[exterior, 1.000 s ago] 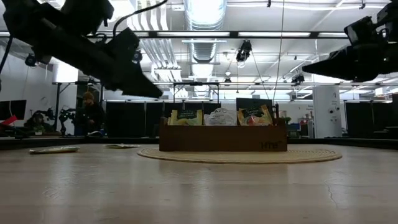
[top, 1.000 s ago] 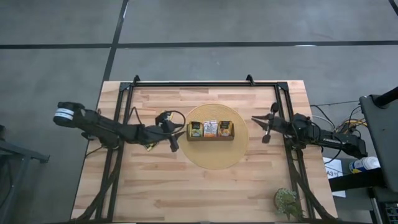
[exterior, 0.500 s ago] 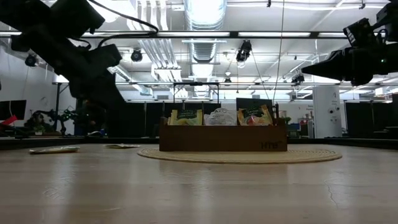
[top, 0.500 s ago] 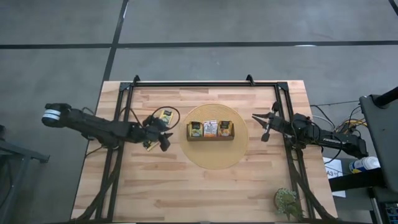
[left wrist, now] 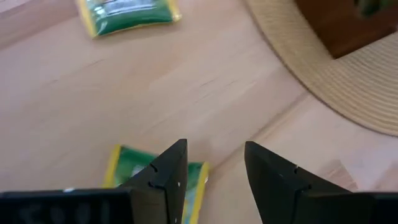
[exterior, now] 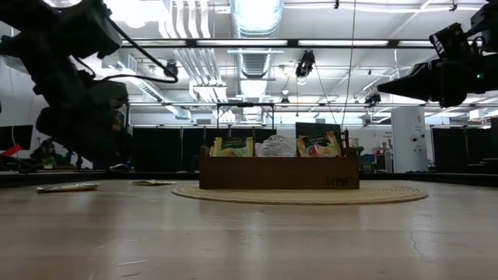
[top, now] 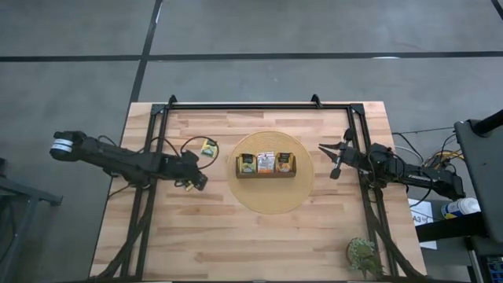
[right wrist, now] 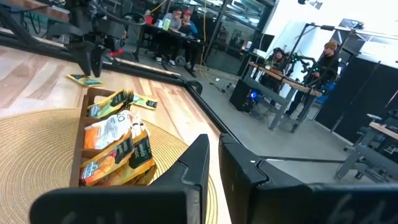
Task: Pick & Place Tea
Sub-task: Put the yellow tea bag into the left section of the wooden organizer
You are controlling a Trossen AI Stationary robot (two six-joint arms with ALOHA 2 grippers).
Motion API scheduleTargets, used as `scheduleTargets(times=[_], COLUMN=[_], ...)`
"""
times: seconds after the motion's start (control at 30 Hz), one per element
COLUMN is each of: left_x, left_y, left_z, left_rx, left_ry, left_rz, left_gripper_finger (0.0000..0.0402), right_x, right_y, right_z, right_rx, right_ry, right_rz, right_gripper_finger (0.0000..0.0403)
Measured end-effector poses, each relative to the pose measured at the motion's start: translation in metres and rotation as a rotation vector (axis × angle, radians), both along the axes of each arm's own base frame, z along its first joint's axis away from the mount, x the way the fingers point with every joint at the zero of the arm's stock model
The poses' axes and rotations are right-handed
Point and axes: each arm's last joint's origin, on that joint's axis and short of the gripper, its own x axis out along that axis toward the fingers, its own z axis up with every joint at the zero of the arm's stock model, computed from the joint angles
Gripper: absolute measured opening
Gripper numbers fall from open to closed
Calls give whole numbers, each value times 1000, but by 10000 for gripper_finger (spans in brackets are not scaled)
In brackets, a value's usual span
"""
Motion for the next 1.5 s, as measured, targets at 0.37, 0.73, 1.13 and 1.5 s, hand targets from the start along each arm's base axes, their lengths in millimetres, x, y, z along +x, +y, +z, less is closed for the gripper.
scheduleTargets(times=[0.37,0.73,1.13,1.5], left_x=[0,0,2,9], left_y=[-4,-7,-16,-17], left_z=[4,3,0,-19], left_rx=[-19,-45,-57,-38], left_ry=[58,224,357,469], left_rz=[35,39,56,47], left_gripper_finger=[153,153,153,153], right_x=[0,0,0,0], right_y=[0,0,0,0], right_z=[0,0,0,0], right_rx=[0,0,0,1], right_ry=[0,0,0,0], right_rz=[0,0,0,0], right_gripper_finger=[34,34,34,34])
